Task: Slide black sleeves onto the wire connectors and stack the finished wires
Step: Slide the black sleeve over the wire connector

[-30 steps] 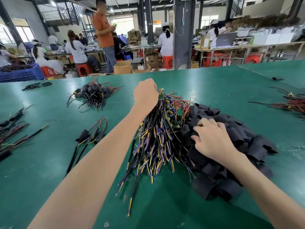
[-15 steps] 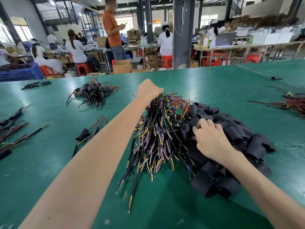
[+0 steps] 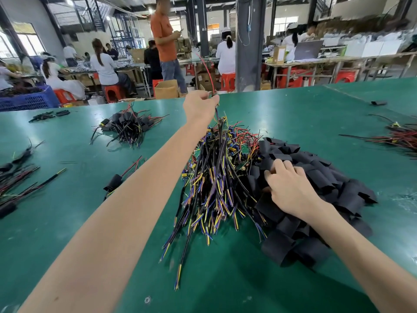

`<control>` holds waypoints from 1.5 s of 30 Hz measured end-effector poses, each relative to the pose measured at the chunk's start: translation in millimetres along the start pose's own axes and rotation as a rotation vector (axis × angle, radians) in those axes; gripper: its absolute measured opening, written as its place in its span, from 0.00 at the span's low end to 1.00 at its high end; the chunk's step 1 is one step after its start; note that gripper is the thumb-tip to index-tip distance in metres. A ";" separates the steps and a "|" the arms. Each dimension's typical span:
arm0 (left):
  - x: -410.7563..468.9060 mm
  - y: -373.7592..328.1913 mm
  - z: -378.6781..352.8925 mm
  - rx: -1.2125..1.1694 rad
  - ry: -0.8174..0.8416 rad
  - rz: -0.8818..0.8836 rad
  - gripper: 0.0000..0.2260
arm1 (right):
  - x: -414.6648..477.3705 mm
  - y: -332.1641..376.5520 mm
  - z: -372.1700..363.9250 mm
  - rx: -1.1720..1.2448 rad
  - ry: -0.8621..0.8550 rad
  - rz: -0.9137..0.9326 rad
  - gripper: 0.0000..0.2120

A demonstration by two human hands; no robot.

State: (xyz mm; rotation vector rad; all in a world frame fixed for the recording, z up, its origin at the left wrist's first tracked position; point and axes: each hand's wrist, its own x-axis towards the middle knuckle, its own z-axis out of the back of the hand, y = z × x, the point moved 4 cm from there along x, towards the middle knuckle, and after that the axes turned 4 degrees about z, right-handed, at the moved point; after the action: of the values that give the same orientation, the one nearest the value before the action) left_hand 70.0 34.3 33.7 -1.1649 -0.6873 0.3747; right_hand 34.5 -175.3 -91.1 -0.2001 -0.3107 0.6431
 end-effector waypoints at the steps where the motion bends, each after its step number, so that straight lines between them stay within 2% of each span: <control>1: 0.1 -2.7 -2.1 0.021 0.030 -0.012 0.06 | -0.3 0.4 1.0 -0.008 0.002 0.002 0.16; 3: -3.3 -12.6 -2.6 0.080 0.031 -0.098 0.06 | -0.6 1.1 3.0 -0.011 -0.005 0.006 0.14; 5: -9.7 -27.1 2.8 0.125 -0.051 -0.232 0.06 | -1.1 0.8 4.0 0.005 -0.019 0.007 0.13; 8: -21.6 -48.4 10.6 0.012 -0.104 -0.366 0.09 | 0.4 -0.8 2.7 0.046 -0.044 -0.001 0.13; 12: -31.3 -82.9 35.8 -0.241 -0.300 -0.495 0.09 | 2.8 -4.2 2.8 0.083 -0.084 -0.050 0.13; 14: -35.7 -100.1 54.9 -0.293 -0.395 -0.555 0.09 | 2.3 -6.3 3.5 0.083 -0.116 -0.070 0.13; 15: -38.2 -107.7 64.3 -0.284 -0.392 -0.602 0.08 | 2.0 -7.4 5.1 0.100 -0.138 -0.081 0.13; 17: -44.9 -120.5 78.8 -0.112 -0.283 -0.728 0.11 | 1.8 -9.3 9.0 0.157 -0.181 -0.110 0.14; 19: -51.7 -122.6 84.6 0.245 -0.124 -0.809 0.12 | 3.3 -10.8 12.4 0.202 -0.200 -0.134 0.16; 22: -62.4 -85.2 80.8 0.714 0.076 -0.759 0.17 | 6.6 -9.8 17.1 0.254 -0.221 -0.131 0.18; 24: -77.0 -40.8 77.4 0.838 0.196 -0.695 0.15 | 5.8 -7.0 24.6 0.378 -0.297 -0.143 0.17; 27: -100.2 20.0 81.9 0.719 0.289 -0.589 0.08 | 3.9 -1.5 30.7 0.497 -0.391 -0.122 0.16; 32: -115.5 70.2 90.2 0.498 0.216 -0.539 0.05 | -1.9 1.4 27.7 0.587 -0.483 -0.060 0.16; 39: -123.9 84.5 93.6 0.320 0.101 -0.466 0.05 | -8.7 8.5 23.9 0.776 -0.535 -0.045 0.15; 45: -127.1 84.9 94.4 0.302 0.073 -0.453 0.05 | -11.6 14.6 28.6 0.812 -0.528 -0.027 0.15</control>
State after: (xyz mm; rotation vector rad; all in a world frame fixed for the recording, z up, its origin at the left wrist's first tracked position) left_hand -80.7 55.9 -61.6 -0.7062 -0.7776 0.0480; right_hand 7.7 -168.5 -70.9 0.7618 -0.5294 0.7431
